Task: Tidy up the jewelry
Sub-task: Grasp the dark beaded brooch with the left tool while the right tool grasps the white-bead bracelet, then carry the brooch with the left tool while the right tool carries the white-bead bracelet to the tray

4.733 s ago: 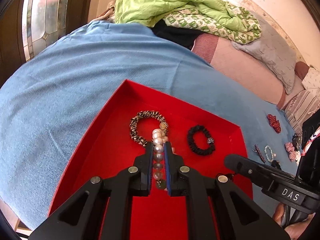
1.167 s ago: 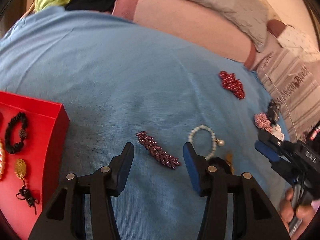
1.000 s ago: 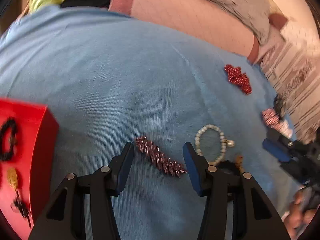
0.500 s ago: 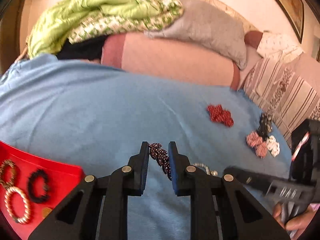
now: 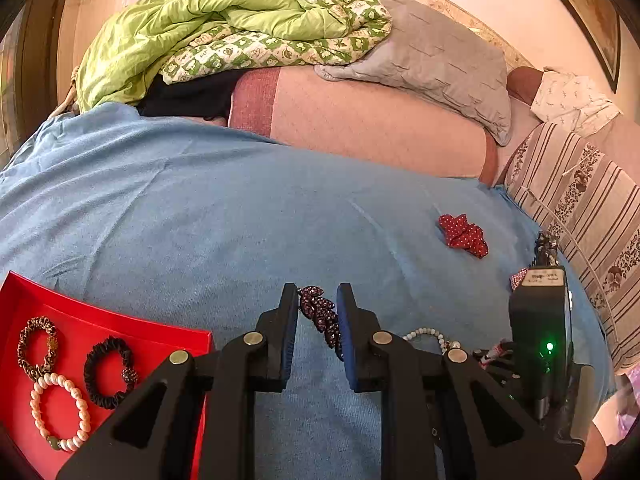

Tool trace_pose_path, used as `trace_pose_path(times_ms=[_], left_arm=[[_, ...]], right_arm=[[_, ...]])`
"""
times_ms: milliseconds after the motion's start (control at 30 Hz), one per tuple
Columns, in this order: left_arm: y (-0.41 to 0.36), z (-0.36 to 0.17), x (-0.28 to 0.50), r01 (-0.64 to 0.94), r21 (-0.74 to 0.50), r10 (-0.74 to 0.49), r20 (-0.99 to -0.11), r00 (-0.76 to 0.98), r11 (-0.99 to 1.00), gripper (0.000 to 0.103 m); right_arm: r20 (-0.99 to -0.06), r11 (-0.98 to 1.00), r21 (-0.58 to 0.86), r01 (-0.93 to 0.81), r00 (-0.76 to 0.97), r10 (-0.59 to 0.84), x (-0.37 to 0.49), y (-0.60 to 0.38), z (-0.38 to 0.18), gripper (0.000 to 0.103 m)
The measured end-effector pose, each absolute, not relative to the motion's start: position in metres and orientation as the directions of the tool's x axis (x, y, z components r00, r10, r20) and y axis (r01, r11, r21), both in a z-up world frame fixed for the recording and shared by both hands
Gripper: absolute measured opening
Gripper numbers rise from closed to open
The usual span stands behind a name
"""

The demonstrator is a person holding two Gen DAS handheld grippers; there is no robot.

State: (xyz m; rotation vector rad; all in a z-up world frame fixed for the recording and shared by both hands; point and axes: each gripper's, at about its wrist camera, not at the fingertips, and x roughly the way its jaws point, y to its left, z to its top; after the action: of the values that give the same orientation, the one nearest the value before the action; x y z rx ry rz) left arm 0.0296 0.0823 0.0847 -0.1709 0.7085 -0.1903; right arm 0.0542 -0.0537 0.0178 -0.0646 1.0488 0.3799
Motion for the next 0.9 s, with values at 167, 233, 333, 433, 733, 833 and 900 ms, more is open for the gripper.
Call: trace_pose_path(times_ms=[167,233,333,433,733,833,900], left_arm=[[0.085,0.083,0.029,0.114,-0.215,-0.228,-0.634,0.739,0.97,0.019],[0.086,0.082,0.027,0.114,-0.22,-0.231,-0.635,0.737,0.969,0.019],[0.086,0.081,0.024,0.116,-0.21,-0.226,-0.637,0.737,0.971,0.019],[0.084,0.08,0.022,0.12,-0.201,-0.223,-0.64,0.735,0.972,0.019],[0.072,0.078,0.02,0.139,-0.177,-0.221,-0.646,0.73,0.974,0.019],[0.07,0.078,0.018,0.137,-0.153,-0.204,-0.645,0.736,0.979,0.019],[0.071,0.078,0.017,0.137,-0.151,-0.203,-0.645,0.737,0.979,0.019]], right_arm=[[-0.792,0.882,0.355,-0.31,0.402,0.46,0.059,-0.076,0.022,0.006],[-0.701,0.83,0.464,-0.31,0.444,0.558,0.056,-0.087,0.037,0.006],[-0.59,0.789,0.512,-0.34,0.527,0.611,0.044,-0.099,0.062,0.006],[-0.53,0.77,0.526,-0.362,0.568,0.63,0.033,-0.107,0.076,0.006],[-0.513,0.782,0.504,-0.367,0.601,0.613,0.028,-0.113,0.085,0.006],[-0.511,0.786,0.504,-0.358,0.61,0.605,0.025,-0.115,0.086,0.006],[-0.508,0.788,0.503,-0.356,0.616,0.602,0.023,-0.116,0.087,0.006]])
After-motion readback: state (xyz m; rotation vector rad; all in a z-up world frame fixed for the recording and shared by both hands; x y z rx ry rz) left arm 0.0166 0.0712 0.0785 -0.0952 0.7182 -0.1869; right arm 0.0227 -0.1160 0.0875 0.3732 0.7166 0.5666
